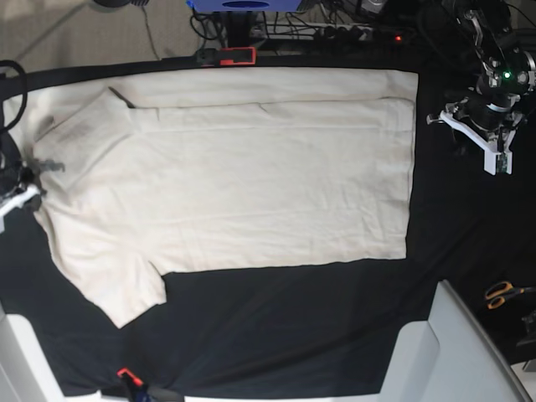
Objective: Fold the T-shirt properly
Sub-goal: 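Move the right gripper to the sleeve and grasp its edge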
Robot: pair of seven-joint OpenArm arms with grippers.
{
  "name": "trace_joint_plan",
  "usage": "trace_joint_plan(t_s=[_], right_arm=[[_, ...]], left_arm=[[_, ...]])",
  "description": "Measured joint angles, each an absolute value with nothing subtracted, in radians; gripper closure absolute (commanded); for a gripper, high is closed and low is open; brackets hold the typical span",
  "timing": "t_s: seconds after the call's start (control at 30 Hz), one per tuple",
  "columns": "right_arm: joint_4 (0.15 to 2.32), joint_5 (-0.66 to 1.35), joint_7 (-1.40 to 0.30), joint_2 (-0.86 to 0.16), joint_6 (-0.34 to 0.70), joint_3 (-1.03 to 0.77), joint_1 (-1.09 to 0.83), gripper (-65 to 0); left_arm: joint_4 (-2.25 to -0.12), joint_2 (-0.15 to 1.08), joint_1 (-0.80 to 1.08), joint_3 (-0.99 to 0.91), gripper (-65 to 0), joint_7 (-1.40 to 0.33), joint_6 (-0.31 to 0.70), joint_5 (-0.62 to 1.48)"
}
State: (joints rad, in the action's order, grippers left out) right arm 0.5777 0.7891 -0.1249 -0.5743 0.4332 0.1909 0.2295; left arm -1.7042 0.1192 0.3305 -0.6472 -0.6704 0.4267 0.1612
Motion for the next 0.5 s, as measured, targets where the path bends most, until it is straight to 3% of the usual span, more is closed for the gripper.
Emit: trace_joint_plan(t_s=[0.2, 0.5], right_arm=[[0.796, 0.788, -0.159, -0.575, 0.432, 0.058, 0.069, 0.0], [0.95, 0.785, -0.156, -0.577, 0.436, 0.02, 0.004, 0.0]], left_arm=[[-1.704, 0.119, 0.33, -0.647, -20.7, -0.671, 0.427, 0.161], [-1.704, 0.119, 0.33, -0.646, -20.7, -0.67, 0.427, 0.161]])
